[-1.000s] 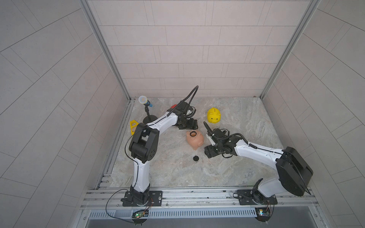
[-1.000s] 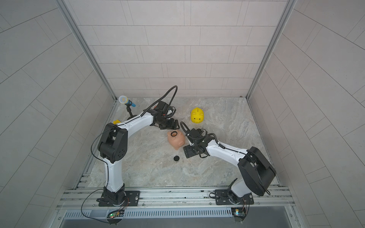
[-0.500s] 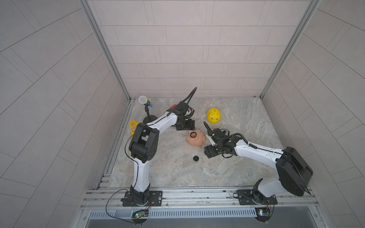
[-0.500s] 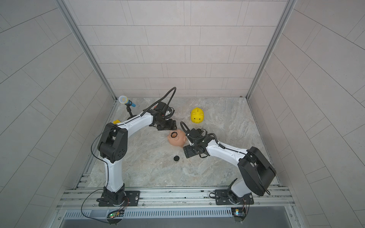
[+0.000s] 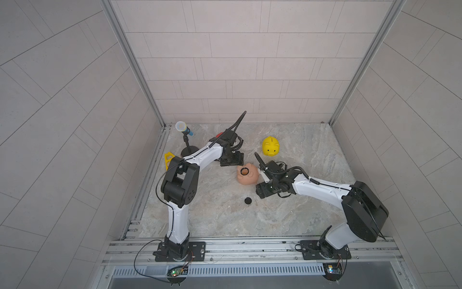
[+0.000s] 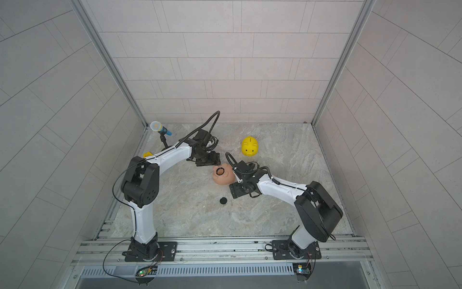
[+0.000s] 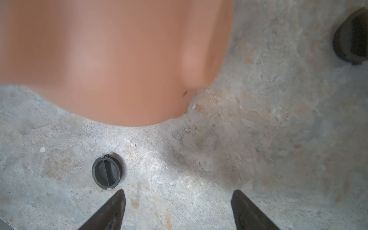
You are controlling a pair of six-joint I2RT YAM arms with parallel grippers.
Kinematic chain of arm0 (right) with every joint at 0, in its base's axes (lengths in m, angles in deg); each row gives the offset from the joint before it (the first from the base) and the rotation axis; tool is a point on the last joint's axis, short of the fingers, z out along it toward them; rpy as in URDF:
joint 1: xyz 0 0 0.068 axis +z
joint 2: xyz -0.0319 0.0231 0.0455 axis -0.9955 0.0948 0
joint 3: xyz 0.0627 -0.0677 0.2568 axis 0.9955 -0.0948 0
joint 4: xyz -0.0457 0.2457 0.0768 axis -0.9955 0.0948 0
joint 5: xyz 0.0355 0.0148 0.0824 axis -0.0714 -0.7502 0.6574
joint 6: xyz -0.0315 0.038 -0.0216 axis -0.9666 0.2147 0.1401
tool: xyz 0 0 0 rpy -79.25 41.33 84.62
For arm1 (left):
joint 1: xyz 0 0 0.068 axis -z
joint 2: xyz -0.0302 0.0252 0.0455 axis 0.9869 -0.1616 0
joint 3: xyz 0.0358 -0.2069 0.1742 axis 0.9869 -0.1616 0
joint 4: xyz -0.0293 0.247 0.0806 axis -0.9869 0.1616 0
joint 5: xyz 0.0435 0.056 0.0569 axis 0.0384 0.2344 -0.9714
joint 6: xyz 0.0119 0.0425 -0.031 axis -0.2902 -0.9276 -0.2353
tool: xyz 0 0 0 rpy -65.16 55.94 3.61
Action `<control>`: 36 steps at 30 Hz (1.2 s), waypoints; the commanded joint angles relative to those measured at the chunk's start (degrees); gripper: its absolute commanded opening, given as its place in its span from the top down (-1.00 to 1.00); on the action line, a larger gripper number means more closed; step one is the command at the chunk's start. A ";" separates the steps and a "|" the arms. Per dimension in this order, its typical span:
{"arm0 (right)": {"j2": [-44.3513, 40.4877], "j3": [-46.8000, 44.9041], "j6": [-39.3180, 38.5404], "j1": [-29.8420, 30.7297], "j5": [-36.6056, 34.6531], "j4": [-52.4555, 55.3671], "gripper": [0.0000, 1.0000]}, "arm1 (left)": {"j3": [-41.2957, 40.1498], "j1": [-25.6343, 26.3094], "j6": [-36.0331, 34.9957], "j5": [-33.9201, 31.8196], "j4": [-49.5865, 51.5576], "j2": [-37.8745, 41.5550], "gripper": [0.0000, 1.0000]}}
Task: Close piggy banks
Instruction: Adjust the piggy bank at the center of the board.
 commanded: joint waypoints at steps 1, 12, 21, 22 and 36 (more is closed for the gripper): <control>1.17 1.74 -0.21 -0.48 -0.18 0.01 -0.68 | -1.59 -0.40 0.55 -0.86 0.79 2.37 -0.65; 2.50 3.08 0.77 -2.78 -0.18 -0.19 -0.68 | -5.11 -0.95 1.33 -0.36 -0.70 4.39 -0.64; 4.19 4.20 0.67 -4.30 1.09 -0.28 -0.68 | -7.26 -1.39 1.58 -0.71 -0.98 5.91 -0.64; 4.44 4.58 0.66 -4.39 1.26 -0.34 -0.69 | -7.35 -1.35 1.57 -0.65 -1.00 5.88 -0.64; 9.28 9.97 0.28 -5.62 2.54 1.60 -0.68 | -8.53 -1.48 2.39 -0.71 -2.04 5.64 -0.61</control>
